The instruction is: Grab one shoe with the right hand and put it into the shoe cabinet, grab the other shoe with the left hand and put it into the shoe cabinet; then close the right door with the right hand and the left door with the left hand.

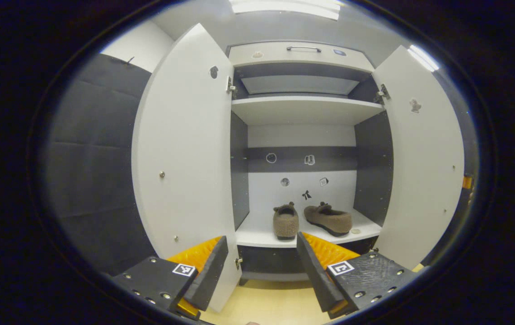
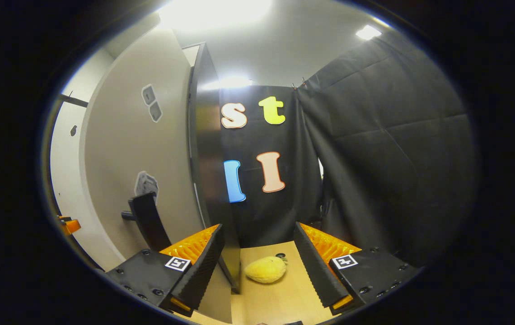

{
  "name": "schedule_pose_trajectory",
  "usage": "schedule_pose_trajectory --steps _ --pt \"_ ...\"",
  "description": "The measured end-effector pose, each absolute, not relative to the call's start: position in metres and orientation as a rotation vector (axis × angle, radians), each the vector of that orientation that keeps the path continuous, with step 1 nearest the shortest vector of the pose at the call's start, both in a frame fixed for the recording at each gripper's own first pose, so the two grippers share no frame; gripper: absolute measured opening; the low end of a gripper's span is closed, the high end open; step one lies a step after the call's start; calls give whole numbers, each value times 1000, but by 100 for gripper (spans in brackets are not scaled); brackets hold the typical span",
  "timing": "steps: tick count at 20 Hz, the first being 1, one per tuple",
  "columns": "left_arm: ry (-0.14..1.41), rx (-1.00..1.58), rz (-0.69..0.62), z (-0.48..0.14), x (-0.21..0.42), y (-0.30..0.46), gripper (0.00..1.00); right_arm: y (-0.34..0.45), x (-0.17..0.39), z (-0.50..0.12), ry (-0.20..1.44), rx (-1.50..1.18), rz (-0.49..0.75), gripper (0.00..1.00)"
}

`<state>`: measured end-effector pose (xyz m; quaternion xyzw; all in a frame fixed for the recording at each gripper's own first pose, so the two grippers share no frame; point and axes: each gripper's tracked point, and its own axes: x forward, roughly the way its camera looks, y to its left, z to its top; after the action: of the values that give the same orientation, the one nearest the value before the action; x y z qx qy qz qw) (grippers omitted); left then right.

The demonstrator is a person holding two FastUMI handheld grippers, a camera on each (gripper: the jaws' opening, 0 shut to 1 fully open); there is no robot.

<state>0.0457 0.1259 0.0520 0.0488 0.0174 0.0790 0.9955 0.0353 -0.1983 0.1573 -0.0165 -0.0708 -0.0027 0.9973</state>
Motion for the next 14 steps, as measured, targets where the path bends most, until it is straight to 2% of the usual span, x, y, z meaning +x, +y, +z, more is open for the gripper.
schedule_pose_trajectory --steps 8,14 --pt "72 119 59 18 32 120 89 -197 28 149 -132 54 -68 98" --pt "45 114 7 19 32 117 89 -192 19 163 -183 -155 -170 97"
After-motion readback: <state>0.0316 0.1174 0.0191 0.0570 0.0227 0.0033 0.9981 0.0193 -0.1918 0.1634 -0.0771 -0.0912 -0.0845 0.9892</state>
